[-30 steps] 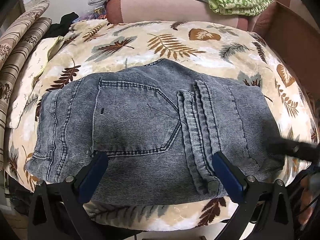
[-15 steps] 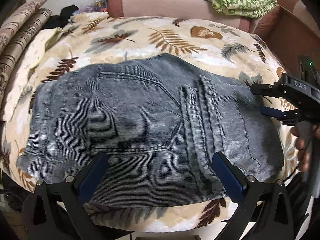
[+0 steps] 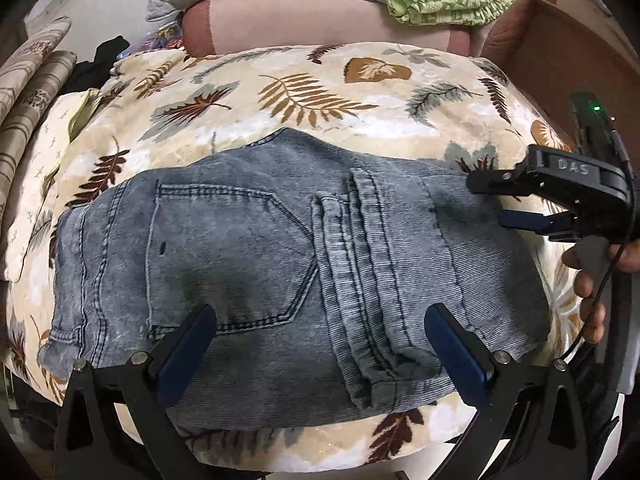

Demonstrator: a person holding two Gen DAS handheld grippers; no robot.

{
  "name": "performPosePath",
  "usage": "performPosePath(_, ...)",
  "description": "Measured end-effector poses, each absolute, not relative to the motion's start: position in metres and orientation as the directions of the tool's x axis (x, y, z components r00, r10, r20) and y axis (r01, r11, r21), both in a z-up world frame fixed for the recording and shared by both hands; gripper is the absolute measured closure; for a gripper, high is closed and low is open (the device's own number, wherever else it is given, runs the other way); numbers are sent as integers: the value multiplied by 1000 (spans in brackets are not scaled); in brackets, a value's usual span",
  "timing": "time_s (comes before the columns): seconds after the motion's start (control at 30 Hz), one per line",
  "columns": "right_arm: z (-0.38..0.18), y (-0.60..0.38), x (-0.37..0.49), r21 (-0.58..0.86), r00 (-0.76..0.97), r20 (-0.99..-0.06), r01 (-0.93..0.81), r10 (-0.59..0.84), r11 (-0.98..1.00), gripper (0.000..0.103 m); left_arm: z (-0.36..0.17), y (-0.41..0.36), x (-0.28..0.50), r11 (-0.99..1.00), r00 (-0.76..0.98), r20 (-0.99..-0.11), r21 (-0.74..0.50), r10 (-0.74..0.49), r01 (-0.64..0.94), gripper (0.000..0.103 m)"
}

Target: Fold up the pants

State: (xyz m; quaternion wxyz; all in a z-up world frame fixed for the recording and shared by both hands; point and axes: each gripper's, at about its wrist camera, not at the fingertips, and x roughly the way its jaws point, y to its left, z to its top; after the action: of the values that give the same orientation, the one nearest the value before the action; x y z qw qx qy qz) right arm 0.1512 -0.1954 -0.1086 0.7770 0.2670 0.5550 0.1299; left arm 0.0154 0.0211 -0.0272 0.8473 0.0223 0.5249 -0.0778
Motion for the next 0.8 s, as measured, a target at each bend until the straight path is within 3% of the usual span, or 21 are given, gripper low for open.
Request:
performPosePath(0.17,-85,-186,148,570,387,-765,38,514,821,13,-30,32,16,991,429,-897,-65,-110,118,0)
performPosePath(0.3,-112,-184,156,528,318,-817,74,482,846,13,-26,32,16,990,438,-891,-69,-118,125,0)
performPosePath(0.53,-81,-184,144,545,390,-777,25,494,838,13,-27,33,17,989,435,-892,-81,-126,120,0)
performPosePath(0.67,-114,-191,154,529,334,-814,90,475,844,12,-24,31,15,988,445,-887,-73,-125,133,0)
performPosePath(0.8,-97,-189,149,553,359,-791,73,495,830,13,-24,36,14,991,444,-889,-68,-112,112,0)
